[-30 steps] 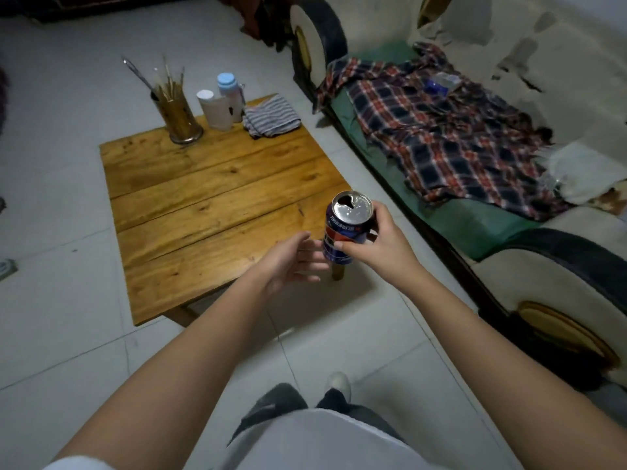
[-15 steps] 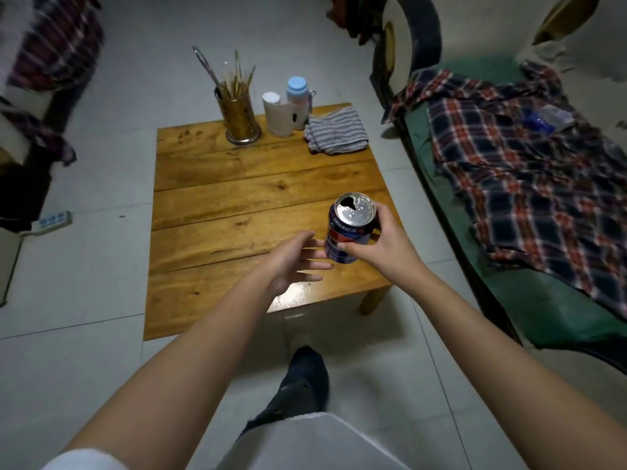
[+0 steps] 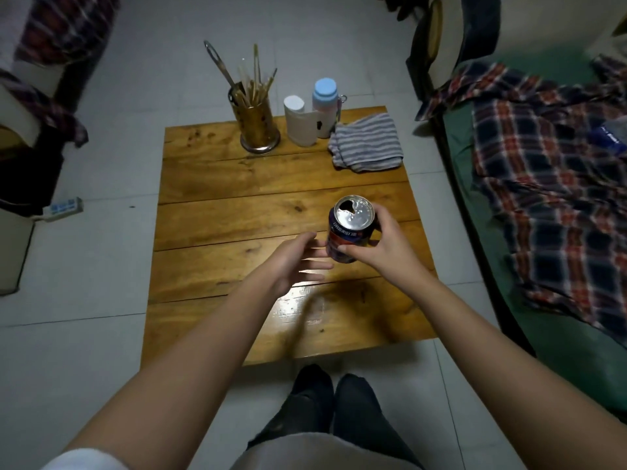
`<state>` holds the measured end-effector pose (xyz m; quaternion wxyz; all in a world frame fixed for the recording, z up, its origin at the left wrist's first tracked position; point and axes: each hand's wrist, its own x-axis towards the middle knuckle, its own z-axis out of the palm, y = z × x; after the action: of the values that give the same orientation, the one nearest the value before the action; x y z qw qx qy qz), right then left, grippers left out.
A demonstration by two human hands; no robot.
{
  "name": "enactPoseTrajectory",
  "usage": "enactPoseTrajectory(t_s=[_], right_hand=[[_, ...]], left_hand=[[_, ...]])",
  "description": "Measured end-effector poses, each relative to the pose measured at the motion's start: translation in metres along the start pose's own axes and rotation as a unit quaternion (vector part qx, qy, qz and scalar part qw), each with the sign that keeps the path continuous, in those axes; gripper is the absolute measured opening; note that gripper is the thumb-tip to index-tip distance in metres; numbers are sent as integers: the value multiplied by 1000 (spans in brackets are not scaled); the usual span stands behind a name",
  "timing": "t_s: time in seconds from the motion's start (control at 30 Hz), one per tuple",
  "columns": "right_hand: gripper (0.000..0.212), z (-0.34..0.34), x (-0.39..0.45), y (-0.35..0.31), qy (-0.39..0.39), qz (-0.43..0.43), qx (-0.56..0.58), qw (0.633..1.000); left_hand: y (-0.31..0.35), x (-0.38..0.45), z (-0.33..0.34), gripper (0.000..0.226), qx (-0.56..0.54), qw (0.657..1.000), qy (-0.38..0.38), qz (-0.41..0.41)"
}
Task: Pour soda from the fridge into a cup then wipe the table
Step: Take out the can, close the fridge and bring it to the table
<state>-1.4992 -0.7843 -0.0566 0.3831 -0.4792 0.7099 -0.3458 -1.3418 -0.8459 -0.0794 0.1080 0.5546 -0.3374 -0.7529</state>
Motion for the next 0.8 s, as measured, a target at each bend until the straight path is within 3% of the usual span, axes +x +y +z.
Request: enactPoseTrajectory(t_s=[0.5, 0.8], right_hand=[[79, 21, 84, 56, -46, 6, -3, 999], [77, 55, 115, 111, -44, 20, -41, 998]], left_hand=[[2, 86, -4, 20, 28, 996, 80, 10], [-31, 147, -5, 41, 55, 989, 124, 50]])
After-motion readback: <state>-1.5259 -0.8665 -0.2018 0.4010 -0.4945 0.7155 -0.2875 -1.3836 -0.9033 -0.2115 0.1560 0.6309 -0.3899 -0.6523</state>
